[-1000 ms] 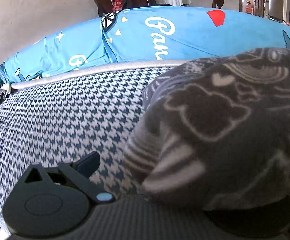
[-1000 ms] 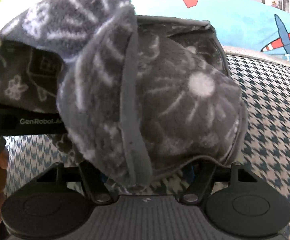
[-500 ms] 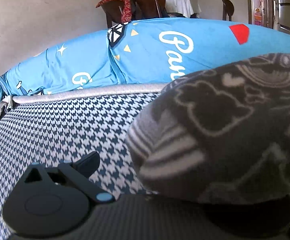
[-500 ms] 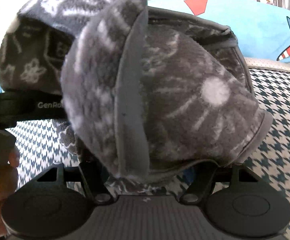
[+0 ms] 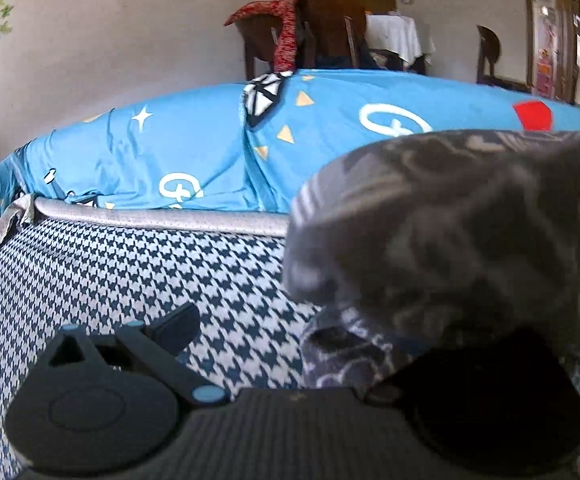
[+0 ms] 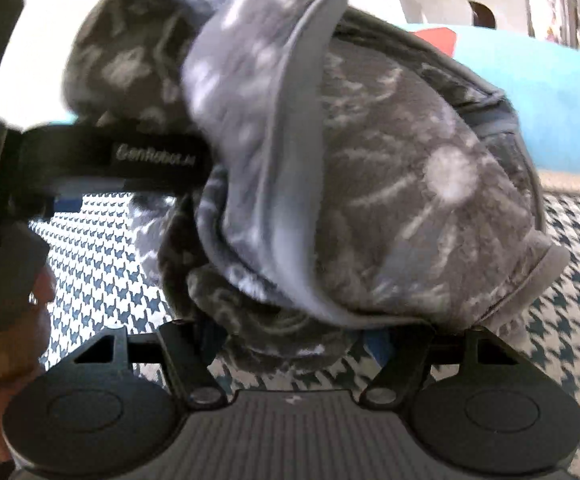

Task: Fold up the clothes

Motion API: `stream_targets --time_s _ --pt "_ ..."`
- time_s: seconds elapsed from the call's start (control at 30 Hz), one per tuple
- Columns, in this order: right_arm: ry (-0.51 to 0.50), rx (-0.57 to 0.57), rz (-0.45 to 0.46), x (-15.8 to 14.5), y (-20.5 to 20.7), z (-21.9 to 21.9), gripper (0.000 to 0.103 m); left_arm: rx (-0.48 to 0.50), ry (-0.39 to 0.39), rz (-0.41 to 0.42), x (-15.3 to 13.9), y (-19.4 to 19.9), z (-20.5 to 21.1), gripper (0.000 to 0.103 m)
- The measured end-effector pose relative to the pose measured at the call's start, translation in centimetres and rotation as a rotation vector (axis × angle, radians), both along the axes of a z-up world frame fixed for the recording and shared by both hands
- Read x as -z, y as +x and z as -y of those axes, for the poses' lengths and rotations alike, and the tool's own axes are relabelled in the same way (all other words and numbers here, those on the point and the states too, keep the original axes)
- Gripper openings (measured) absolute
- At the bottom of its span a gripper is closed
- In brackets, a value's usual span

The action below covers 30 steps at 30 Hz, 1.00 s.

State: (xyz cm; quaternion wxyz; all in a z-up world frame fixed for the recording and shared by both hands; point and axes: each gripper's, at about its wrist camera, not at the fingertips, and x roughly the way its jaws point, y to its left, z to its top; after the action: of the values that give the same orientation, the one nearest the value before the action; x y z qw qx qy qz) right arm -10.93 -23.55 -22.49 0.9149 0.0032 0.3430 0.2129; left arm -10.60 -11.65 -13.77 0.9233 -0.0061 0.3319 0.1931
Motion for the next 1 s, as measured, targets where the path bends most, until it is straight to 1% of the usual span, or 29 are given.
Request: stream_targets --time_s 0.1,0.2,0.27,0.4,0.57,0.67,0.77,0.8,0.87,0.93,1.0 --pt "-0.019 -0.03 -0.032 0.7 -0.1 -0.6 0.077 -0.029 -0.009 -0.031 0.4 0.5 -0.8 0.103" --pt "-0.065 -0.074 -0.052 0.9 -0.6 -0.7 0.077 -0.04 0.001 -0.079 1.1 0.7 -1.4 0.103" --pt "-0.064 -0.093 -0.067 0.7 -1.1 -0.4 0.077 -0.048 0.007 -0.099 1.3 0.6 -1.8 0.103" --pt "-0.064 -0.133 -0.095 0.2 -2.2 0.2 0.077 -0.087 -0.025 -0.116 0.8 0.0 -3.1 0.103" --pt "-0.096 -0.195 -0.09 -0.5 -3.8 0.4 0.077 -0.141 -0.139 -0.108 -0.3 -1.4 -5.4 0.103" --pt "-0.1 -0.217 -0.091 -1.0 -4.6 0.8 0.077 -0.162 -0.166 -0.1 -1.2 -2.3 -6.2 0.103" --pt "-0.096 -0.236 -0.091 -1.7 -5.4 1.3 0.078 -0.173 -0.148 -0.079 -2.3 -3.2 -6.6 0.103" --pt "-0.09 -0.245 -0.088 -2.2 -6.3 1.0 0.079 -0.194 -0.132 -0.067 -2.7 -3.5 -6.8 0.103" --pt "-0.081 -0.26 -0.075 -4.1 -9.9 -1.0 0.082 -0.234 -0.1 -0.043 -3.6 -4.2 -7.3 0.103" --pt "-0.078 -0.276 -0.059 -4.6 -10.0 0.4 0.083 -0.273 -0.072 -0.017 -4.5 -4.9 -7.8 0.103" --pt "-0.075 -0.289 -0.047 -5.2 -10.2 0.5 0.083 -0.289 -0.08 0.016 -5.2 -5.8 -8.5 0.103"
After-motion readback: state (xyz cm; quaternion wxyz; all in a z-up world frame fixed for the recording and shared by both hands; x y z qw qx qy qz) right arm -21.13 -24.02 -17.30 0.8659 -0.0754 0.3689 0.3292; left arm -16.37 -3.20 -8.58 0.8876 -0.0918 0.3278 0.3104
